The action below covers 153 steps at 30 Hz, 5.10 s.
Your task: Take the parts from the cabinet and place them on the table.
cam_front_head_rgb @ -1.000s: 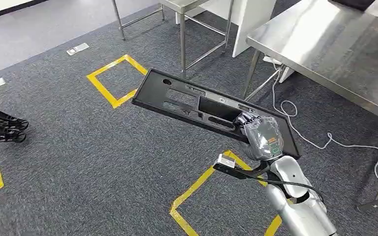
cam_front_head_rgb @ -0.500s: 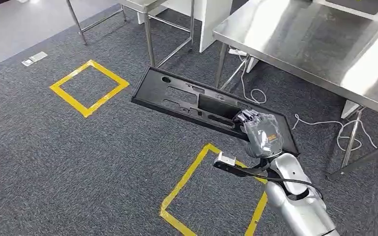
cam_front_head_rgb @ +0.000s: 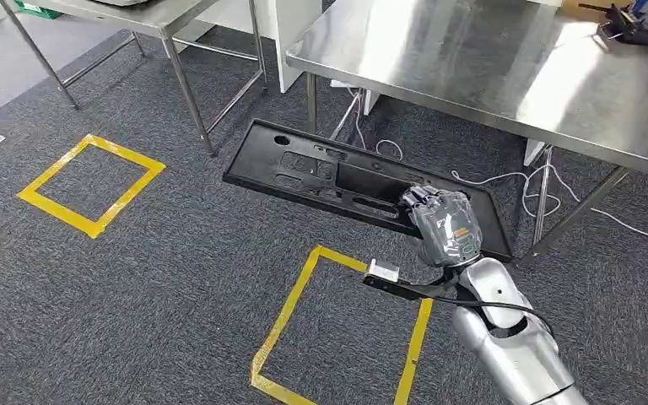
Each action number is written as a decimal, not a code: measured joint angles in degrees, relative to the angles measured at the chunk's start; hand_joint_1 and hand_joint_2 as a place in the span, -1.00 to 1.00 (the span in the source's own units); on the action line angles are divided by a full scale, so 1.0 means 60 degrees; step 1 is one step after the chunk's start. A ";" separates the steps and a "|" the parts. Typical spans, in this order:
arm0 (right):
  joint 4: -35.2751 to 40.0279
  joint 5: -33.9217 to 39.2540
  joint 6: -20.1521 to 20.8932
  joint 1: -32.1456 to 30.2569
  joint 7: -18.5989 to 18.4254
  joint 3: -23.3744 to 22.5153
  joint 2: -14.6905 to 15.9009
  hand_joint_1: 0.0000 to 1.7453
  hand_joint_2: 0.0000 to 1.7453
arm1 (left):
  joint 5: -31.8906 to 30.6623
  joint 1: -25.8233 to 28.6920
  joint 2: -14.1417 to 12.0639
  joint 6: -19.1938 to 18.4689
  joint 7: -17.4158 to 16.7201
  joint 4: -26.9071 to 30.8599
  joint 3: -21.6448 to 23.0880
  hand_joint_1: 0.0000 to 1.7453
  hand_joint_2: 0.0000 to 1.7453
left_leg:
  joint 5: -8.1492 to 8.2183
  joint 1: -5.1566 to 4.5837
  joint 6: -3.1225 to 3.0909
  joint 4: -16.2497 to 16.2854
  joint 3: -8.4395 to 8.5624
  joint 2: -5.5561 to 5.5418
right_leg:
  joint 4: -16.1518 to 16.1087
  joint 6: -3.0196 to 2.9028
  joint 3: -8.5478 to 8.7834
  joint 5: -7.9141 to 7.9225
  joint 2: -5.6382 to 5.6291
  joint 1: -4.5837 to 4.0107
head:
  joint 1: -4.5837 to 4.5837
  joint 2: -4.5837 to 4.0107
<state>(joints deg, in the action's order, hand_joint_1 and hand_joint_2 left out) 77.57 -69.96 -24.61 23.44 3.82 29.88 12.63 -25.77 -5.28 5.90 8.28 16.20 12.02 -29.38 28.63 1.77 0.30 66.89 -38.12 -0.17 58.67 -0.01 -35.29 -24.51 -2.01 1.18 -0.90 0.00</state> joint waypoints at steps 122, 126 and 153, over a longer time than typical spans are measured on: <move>-0.0699 -0.0328 -0.0135 0.0536 -0.0208 0.0353 -0.0029 0.96 1.00 | -0.0171 -0.0221 0.0124 -0.0765 -0.0139 -0.0004 -0.0408 -1.00 1.00 | -0.0380 -0.0221 -0.0577 -0.1525 0.0756 0.0168 | 0.2159 0.0423 -0.1087 -0.0677 0.0238 0.0000 | 0.0160 0.0000; -0.0729 -0.0368 -0.0069 0.0692 -0.0222 0.0353 -0.0105 0.96 1.00 | -0.0204 -0.0251 0.0127 -0.0769 -0.0164 -0.0004 -0.0408 -1.00 1.00 | -0.0210 -0.0309 -0.0386 -0.1523 0.0882 0.0260 | -0.0241 0.0266 0.0402 -0.0296 0.0469 -0.0149 | 0.0142 0.0000; -0.2451 0.0051 0.0499 0.1395 0.0226 0.0568 -0.0372 0.96 1.00 | -0.0350 -0.0092 0.0164 -0.0663 -0.0273 -0.0015 -0.0459 -1.00 1.00 | -0.0144 -0.0187 -0.0593 -0.1677 0.1387 -0.0114 | 0.1642 0.0545 -0.0610 -0.2237 0.0254 -0.0073 | 0.0054 0.0000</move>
<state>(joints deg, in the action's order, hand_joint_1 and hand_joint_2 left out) 62.86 -69.66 -21.62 31.81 5.18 33.29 10.40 -27.87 -5.83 6.89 4.31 14.56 11.93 -32.13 27.77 0.64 -3.26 56.83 -29.79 -0.86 68.52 3.25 -38.95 -37.93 -0.49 0.75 -0.57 0.00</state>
